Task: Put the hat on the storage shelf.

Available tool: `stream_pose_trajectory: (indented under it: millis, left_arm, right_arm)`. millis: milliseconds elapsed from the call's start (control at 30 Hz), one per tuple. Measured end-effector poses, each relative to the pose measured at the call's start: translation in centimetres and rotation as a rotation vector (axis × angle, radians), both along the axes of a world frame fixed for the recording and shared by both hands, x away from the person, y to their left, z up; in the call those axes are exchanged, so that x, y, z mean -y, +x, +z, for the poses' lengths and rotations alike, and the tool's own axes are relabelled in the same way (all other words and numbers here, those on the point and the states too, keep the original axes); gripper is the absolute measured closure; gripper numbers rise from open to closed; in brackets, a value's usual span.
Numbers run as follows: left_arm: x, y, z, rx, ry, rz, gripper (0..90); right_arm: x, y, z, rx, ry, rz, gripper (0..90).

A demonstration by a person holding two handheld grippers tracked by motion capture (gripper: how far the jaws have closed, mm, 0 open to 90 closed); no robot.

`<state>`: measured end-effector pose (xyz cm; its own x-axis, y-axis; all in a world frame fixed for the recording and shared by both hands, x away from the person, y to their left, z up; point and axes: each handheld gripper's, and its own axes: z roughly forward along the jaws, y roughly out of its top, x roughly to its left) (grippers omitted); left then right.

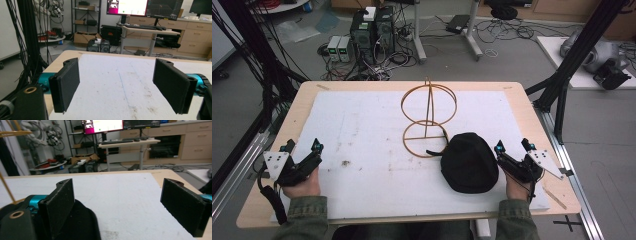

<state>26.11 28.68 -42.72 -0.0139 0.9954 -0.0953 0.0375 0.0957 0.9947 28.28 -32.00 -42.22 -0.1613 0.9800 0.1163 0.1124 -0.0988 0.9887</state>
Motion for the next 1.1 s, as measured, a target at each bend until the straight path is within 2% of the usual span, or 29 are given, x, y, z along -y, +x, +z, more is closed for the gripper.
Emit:
stream_pose_trajectory:
  millis: [33,167,200,300,600,633,800,833,967,1100]
  left_arm:
    - [0.0,0.0,0.0,0.0,0.0,-0.001,21.8]
    - [0.0,0.0,0.0,-0.002,0.002,-0.003,21.9]
    - [0.0,0.0,0.0,-0.004,0.001,-0.002,21.9]
    - [0.0,0.0,0.0,-0.002,0.001,-0.005,21.9]
    - [0.1,0.0,0.0,-0.002,0.002,-0.004,21.9]
    - [0.1,0.0,0.0,-0.001,0.001,-0.005,22.0]
    - [0.0,0.0,0.0,-0.001,0.003,-0.006,22.8]
    - [0.0,0.0,0.0,0.0,0.003,-0.004,22.8]
    - [0.0,0.0,0.0,0.0,0.0,-0.007,22.8]
    - [0.1,0.0,0.0,-0.002,-0.002,-0.009,22.8]
  right_arm:
    - [-0.3,-0.1,0.4,0.005,-0.008,0.036,11.2]
    - [-0.9,-0.3,0.8,0.012,-0.016,0.073,11.2]
    - [-1.2,-0.4,1.1,0.006,-0.018,0.096,11.2]
    - [-1.4,-0.4,1.1,0.002,-0.027,0.115,11.2]
    - [-1.2,-0.4,1.3,-0.016,-0.012,0.148,11.2]
    - [-1.2,-0.5,1.5,-0.03,-0.008,0.176,11.1]
    - [-1.5,-0.4,1.9,-0.04,-0.029,0.223,11.2]
    - [-1.6,-0.4,2.0,-0.055,-0.041,0.258,11.2]
    - [-1.9,-0.1,1.9,-0.087,-0.073,0.327,11.2]
    - [-2.3,0.1,1.8,-0.117,-0.082,0.388,11.1]
